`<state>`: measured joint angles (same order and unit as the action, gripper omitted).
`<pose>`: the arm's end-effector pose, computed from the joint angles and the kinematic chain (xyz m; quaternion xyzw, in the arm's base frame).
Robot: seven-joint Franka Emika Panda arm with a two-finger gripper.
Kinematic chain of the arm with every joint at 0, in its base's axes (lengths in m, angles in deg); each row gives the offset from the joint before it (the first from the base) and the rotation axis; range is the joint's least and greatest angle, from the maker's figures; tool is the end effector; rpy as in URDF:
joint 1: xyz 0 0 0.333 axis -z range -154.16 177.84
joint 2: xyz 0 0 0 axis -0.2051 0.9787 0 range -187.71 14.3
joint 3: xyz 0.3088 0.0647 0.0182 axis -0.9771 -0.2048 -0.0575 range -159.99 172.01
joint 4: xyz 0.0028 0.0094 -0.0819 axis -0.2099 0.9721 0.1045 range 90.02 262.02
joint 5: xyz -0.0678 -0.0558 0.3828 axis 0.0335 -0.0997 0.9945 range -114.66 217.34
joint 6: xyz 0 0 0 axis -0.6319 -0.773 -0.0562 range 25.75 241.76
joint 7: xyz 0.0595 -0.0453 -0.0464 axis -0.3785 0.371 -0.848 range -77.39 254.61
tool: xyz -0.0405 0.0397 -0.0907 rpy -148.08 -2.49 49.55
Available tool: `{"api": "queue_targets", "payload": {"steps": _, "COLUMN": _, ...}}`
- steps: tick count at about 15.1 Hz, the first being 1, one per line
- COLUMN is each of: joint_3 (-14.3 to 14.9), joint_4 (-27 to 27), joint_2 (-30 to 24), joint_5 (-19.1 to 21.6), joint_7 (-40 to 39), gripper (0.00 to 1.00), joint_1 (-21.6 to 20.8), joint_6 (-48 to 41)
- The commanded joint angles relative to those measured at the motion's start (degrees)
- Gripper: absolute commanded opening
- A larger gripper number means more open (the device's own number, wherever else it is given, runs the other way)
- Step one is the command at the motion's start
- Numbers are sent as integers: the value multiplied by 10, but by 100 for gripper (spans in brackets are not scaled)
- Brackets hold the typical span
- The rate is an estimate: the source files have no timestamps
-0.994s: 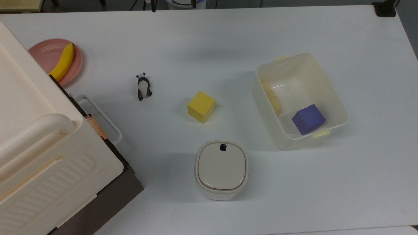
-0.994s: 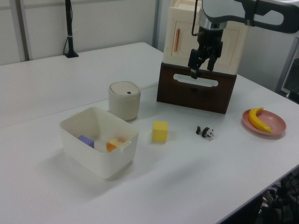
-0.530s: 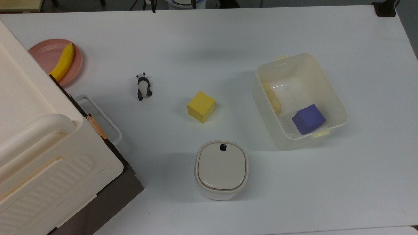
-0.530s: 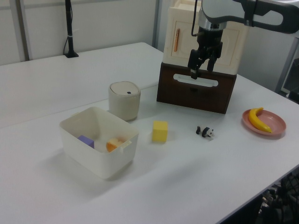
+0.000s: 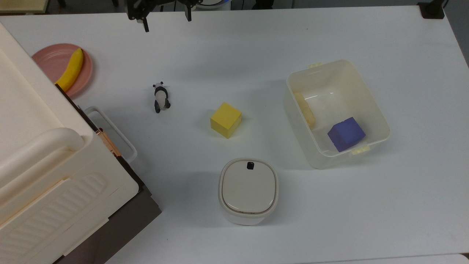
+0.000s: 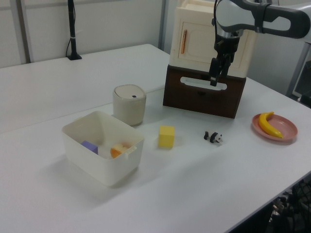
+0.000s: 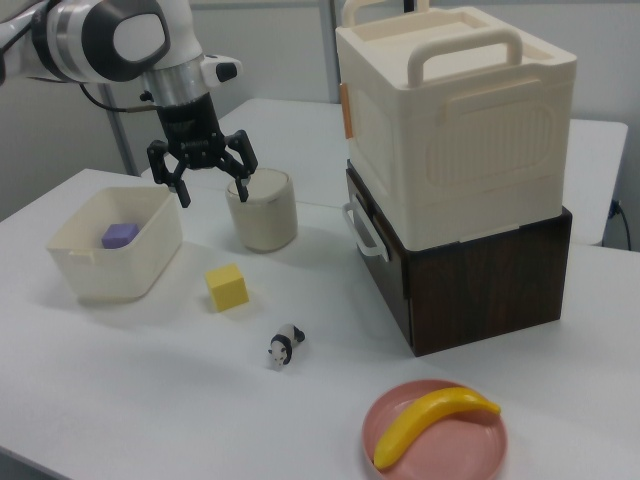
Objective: Slide the drawer open
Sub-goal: 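Move the open gripper toward the drawer handle of the wooden unit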
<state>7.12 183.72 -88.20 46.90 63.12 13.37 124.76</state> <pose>0.5552 -0.0331 0.5877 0.9784 0.2025 0.0060 0.0409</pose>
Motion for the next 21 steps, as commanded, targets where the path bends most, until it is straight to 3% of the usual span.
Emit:
{"api": "queue_targets", "payload": {"steps": 1, "joint_3": 1, "joint_4": 14, "joint_2": -11, "joint_5": -3, "joint_7": -9, "gripper": 100, "joint_1": -6, "joint_6": 16}}
{"api": "queue_targets", "payload": {"steps": 21, "joint_3": 1, "joint_4": -18, "joint_2": 53, "joint_5": -7, "joint_7": -9, "gripper": 100, "joint_1": -2, "joint_6": 71}}
